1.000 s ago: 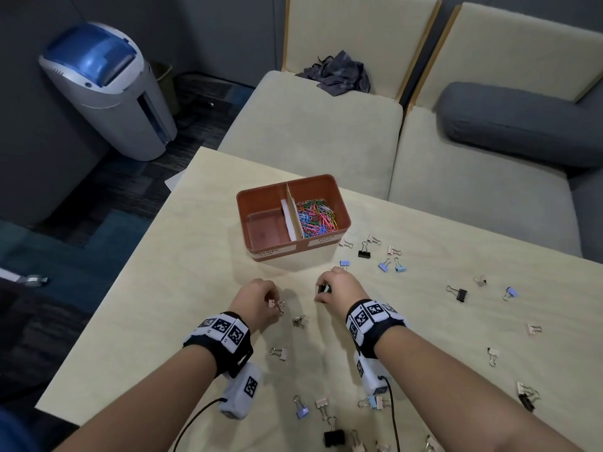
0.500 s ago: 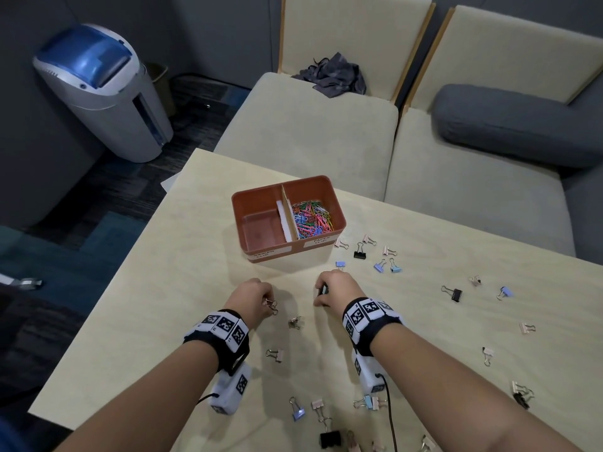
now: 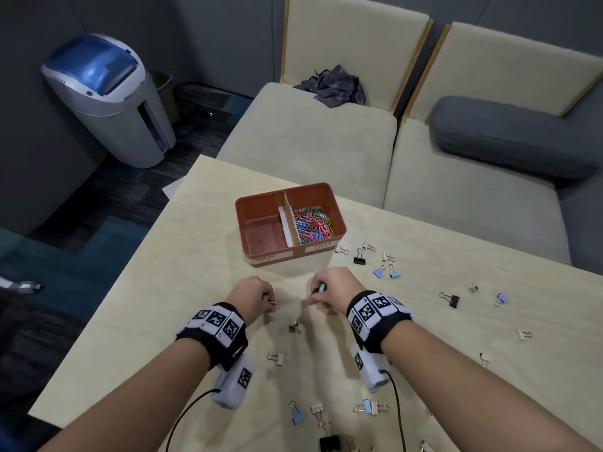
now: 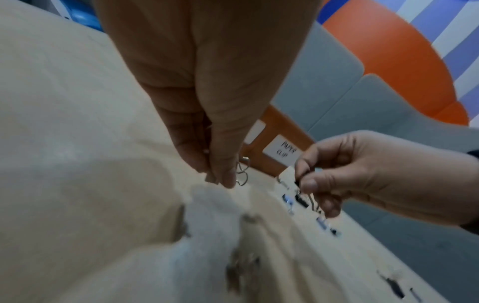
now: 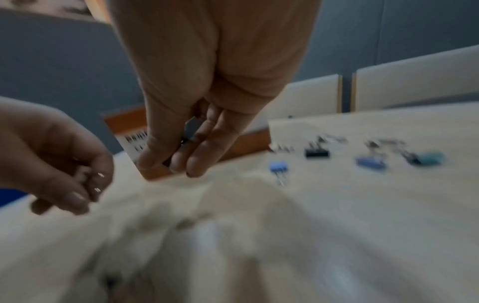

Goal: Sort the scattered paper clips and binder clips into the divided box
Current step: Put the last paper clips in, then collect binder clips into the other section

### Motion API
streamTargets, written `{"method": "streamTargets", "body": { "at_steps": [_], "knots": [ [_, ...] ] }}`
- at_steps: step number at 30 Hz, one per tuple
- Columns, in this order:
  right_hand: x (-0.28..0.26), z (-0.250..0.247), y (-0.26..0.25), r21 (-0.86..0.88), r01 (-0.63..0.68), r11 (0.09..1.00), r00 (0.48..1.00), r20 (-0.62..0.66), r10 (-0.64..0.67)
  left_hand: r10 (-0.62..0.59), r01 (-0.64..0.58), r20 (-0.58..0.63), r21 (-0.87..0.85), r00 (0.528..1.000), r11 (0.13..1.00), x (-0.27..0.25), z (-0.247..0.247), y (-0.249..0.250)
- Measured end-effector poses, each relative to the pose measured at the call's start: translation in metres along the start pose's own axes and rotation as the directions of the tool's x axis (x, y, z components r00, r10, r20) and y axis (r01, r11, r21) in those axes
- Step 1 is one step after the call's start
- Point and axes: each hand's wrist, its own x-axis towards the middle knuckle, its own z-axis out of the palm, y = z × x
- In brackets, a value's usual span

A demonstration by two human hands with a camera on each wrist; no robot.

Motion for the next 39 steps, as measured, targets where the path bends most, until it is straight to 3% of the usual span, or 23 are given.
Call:
{"method": "streamTargets", "body": {
  "at_steps": [5,7,11,18,22,27,30,34,39],
  "knots": [
    [0.003,-0.035,-0.068,-0.088,0.26,0.962,0.939,-0.21,-0.273,0.048,-0.061,-0.104,-0.127,0.993,0.99,-0.012,-0.038,0.003],
    [0.017,-0.043,-0.089,-0.128,0.292,0.948,0.912,-0.259,-0.316,0.056,-0.084,-0.159,-0.175,0.986,0.981,-0.017,-0.051,0.003],
    [0.042,-0.041,-0.103,-0.154,0.276,0.949,0.914,-0.262,-0.308,0.045,-0.104,-0.256,-0.221,0.966,0.97,-0.024,-0.075,0.004],
    [0.037,-0.038,-0.067,-0.11,0.305,0.946,0.885,-0.334,-0.325,0.029,-0.103,-0.389,-0.169,0.921,0.98,0.003,-0.1,0.017],
    [0.017,-0.031,-0.031,-0.131,0.277,0.952,0.915,-0.267,-0.303,-0.018,-0.029,-0.335,-0.135,0.942,0.99,0.021,-0.096,0.028],
    [-0.007,-0.02,0.014,-0.208,0.141,0.968,0.952,-0.238,-0.19,0.116,-0.2,-0.387,-0.185,0.915,0.962,-0.001,-0.08,0.033],
    [-0.019,-0.009,0.043,-0.211,-0.005,0.977,0.969,-0.241,-0.047,0.208,-0.274,-0.316,-0.181,0.926,0.945,-0.014,-0.051,0.032],
    [-0.024,-0.001,0.069,-0.178,-0.168,0.97,0.954,-0.278,0.114,0.24,-0.246,-0.078,-0.083,0.968,0.966,-0.013,-0.005,0.028],
    [-0.013,-0.011,0.075,-0.141,-0.156,0.978,0.944,-0.314,0.105,0.211,-0.206,0.091,-0.052,0.973,0.977,-0.009,0.035,0.034]
  ]
}}
